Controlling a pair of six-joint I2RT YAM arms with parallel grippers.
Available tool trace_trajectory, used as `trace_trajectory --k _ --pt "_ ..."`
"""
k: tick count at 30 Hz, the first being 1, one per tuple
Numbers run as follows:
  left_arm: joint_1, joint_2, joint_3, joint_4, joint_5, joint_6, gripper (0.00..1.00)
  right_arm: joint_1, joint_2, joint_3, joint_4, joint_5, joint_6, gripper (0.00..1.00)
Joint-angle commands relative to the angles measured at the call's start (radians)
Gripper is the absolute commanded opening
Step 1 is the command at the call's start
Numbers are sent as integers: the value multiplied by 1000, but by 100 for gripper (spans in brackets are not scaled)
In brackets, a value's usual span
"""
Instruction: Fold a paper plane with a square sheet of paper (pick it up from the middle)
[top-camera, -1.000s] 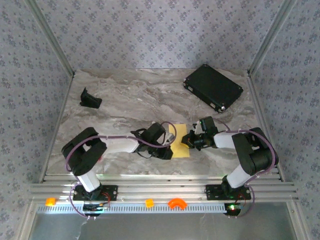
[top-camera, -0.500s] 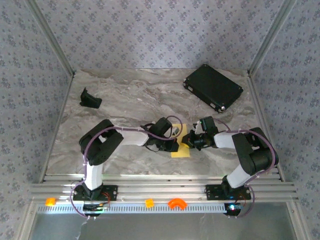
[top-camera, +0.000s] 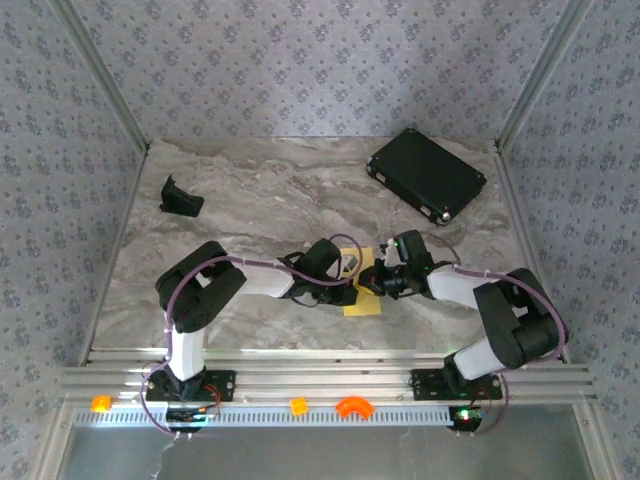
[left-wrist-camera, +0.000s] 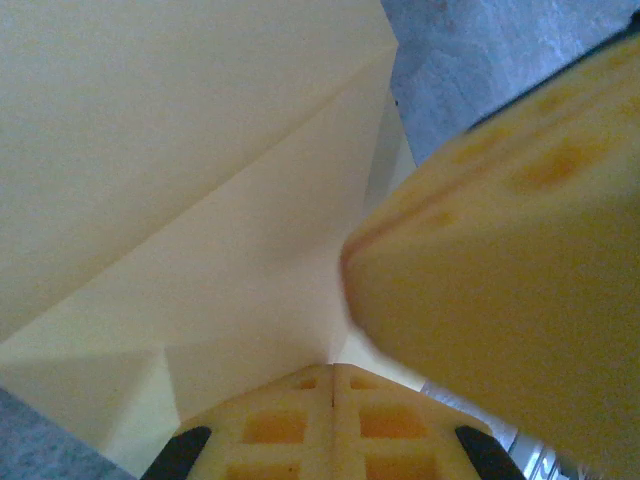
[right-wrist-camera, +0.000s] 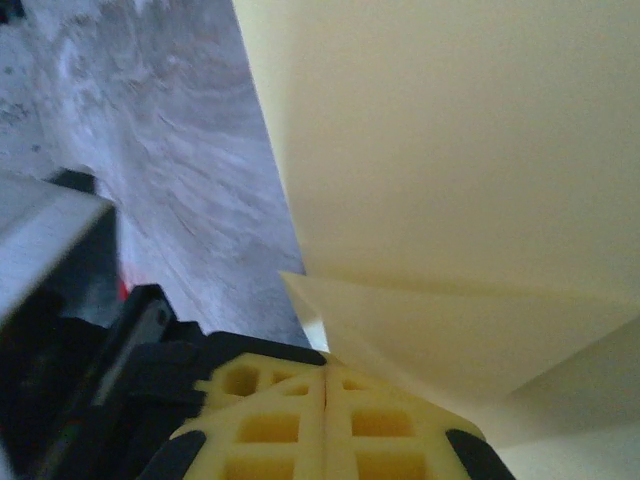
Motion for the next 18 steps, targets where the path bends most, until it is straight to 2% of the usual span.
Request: trace_trajectory --k 1,6,13,18 --pt "-16 42 -25 -118 -28 18 0 -28 43 -58 -13 32 -2 0" --pt "-16 55 -26 -129 -26 30 0 -124 70 -78 17 -2 -34 0" --pt "-16 65 -41 -137 -35 36 0 -211 23 2 -82 -8 -79 0" --pt "-16 62 -40 -136 -37 36 0 -155 -61 9 -70 -19 -63 0"
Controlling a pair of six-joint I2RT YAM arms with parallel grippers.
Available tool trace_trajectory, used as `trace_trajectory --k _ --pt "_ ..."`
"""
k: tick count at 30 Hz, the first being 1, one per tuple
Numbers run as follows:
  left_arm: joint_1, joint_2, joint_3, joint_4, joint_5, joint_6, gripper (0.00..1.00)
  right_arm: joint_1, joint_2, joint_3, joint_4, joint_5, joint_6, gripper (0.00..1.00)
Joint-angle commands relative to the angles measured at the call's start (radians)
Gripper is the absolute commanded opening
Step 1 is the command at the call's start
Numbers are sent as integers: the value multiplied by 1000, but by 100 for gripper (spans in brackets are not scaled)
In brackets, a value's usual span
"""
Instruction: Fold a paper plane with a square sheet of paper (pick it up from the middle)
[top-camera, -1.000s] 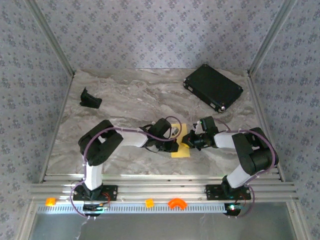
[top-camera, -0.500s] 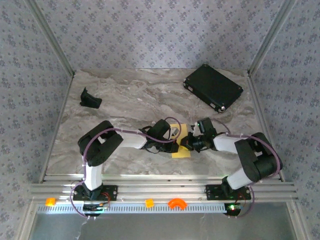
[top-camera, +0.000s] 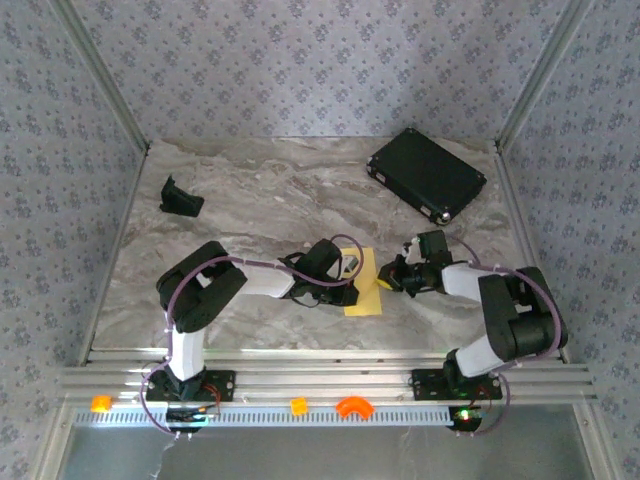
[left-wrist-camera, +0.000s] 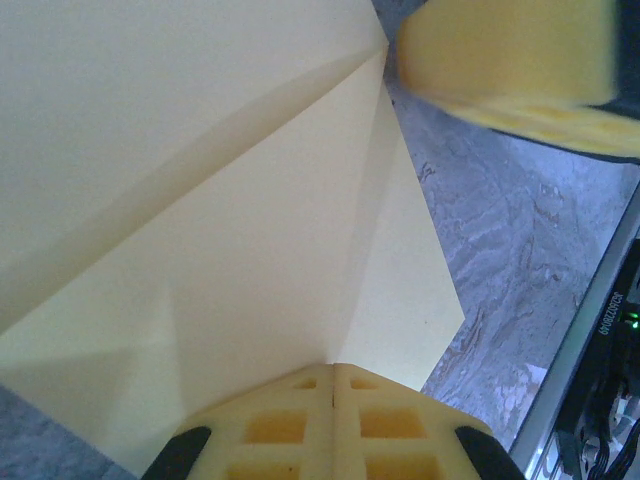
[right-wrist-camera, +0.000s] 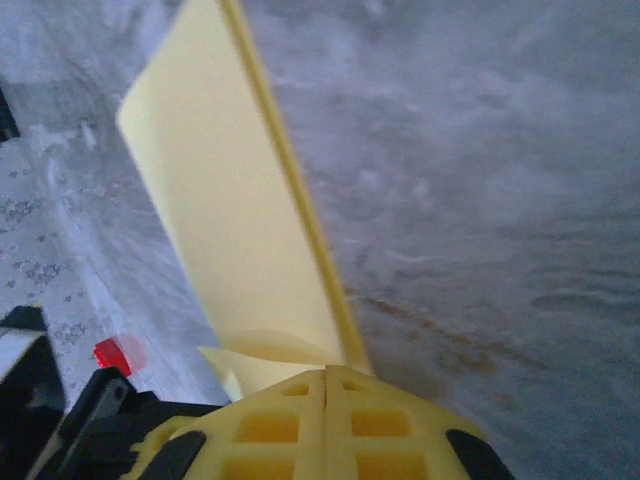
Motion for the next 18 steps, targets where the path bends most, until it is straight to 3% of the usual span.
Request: trace_trajectory --k 1,8,11,18 --pt "-12 58 -39 -139 -38 24 0 64 -74 19 -25 18 -7 0" --pt "-12 58 -32 -142 -35 29 0 159 38 -2 61 39 25 0" --pt "-12 64 -26 -145 -33 29 0 117 89 -21 61 63 -18 0" --pt "-12 78 -30 -138 -21 28 0 -26 115 -32 124 -11 -32 0"
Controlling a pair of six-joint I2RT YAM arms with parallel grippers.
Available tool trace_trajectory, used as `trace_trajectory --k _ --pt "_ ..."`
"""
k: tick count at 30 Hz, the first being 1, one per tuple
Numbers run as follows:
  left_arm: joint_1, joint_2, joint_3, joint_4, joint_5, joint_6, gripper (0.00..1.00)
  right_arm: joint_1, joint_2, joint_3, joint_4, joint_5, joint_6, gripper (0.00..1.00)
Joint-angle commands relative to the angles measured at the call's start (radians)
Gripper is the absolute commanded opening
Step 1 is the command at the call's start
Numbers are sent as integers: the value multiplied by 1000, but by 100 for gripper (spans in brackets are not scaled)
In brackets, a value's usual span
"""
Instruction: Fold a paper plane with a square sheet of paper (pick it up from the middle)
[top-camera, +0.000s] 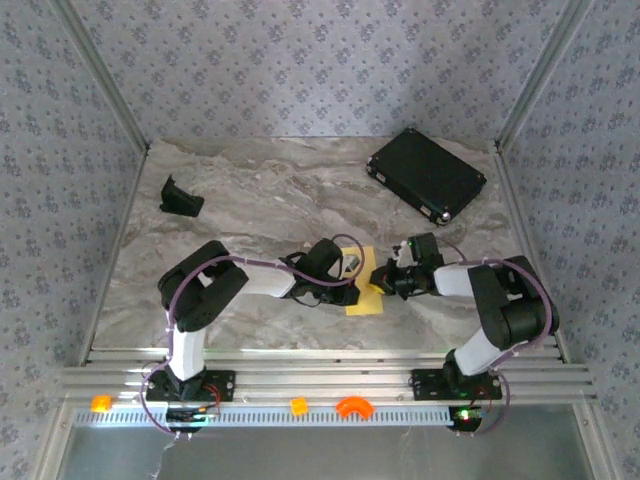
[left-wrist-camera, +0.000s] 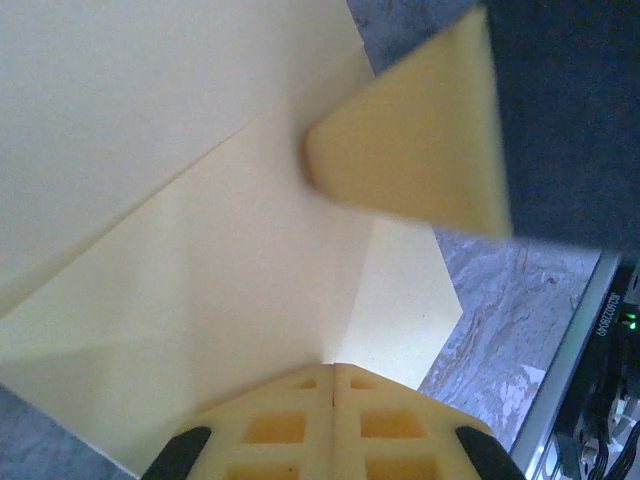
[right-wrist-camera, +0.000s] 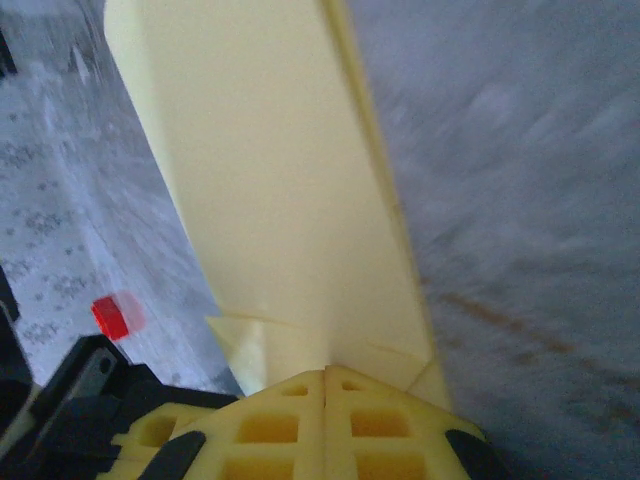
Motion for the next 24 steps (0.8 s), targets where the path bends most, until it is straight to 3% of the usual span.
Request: trace_trajectory --k 1,11,16,24 --pt "-12 67 -40 -143 -26 21 0 -66 18 -16 6 37 -32 0" --pt "-12 66 -38 -149 -26 24 0 -104 -41 28 -89 26 -49 0" --pt "-12 59 -28 -150 -27 21 0 -33 -154 66 -181 77 -63 0" --pt "-12 46 -8 -163 -30 25 0 88 -44 70 -144 121 -27 0"
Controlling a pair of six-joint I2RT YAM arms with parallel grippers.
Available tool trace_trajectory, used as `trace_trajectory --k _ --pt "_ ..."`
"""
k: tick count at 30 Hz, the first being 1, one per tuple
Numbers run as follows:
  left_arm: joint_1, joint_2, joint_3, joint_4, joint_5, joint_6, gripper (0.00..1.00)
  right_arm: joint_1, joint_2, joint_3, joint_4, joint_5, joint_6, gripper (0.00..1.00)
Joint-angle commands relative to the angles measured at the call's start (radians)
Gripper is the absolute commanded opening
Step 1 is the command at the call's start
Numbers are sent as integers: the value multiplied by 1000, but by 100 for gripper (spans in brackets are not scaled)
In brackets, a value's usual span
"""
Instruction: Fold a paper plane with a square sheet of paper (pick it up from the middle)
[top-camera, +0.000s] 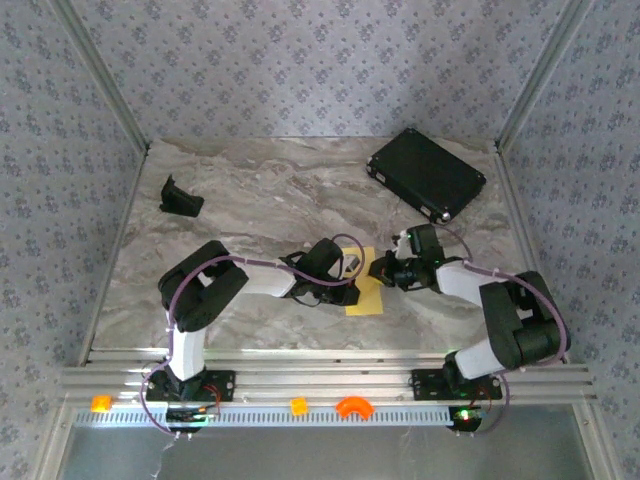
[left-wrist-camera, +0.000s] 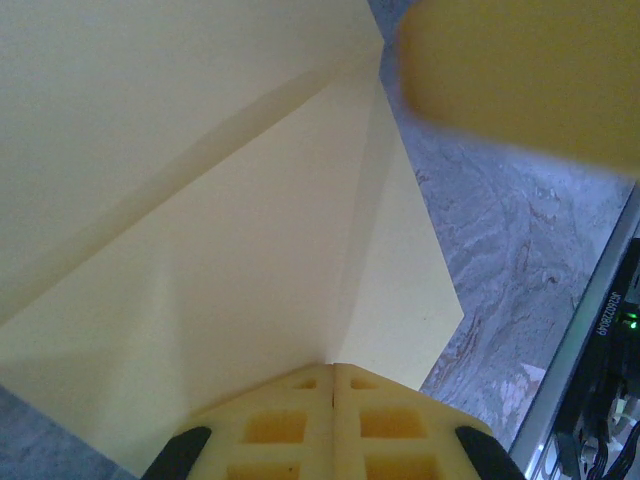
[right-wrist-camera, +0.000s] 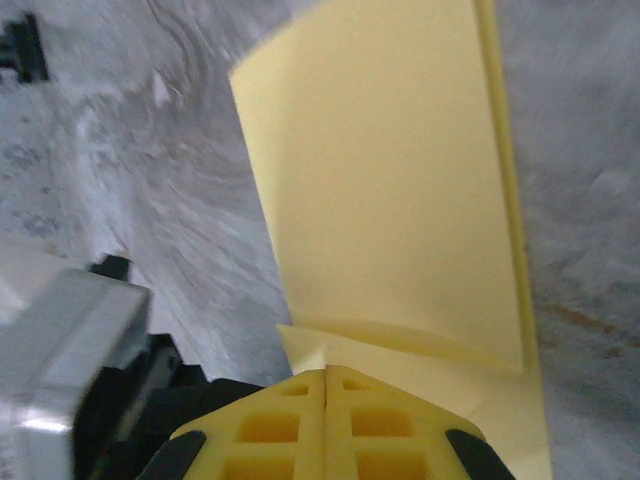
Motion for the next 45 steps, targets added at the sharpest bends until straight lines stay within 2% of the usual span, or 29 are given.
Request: trace_trajectory --k 1,6,18,26,33,37,45 --pt "-13 43 -13 -149 -30 26 0 14 72 6 -35 51 4 0" --pt "-13 15 -8 -157 -18 25 0 -38 138 -40 9 50 12 0" --pt "-27 -78 -102 -203 -6 55 0 -45 166 -65 32 38 10 0" --pt "-47 -182 -58 -246 -84 73 1 -45 163 -76 45 26 18 0" --pt "-29 -100 54 -177 -41 51 2 -45 157 -81 46 24 20 0" --pt "-21 -23 99 -219 -20 63 3 -47 162 -82 44 19 20 0" --pt "-23 -52 -31 -216 -19 54 3 -56 147 -77 22 19 7 0"
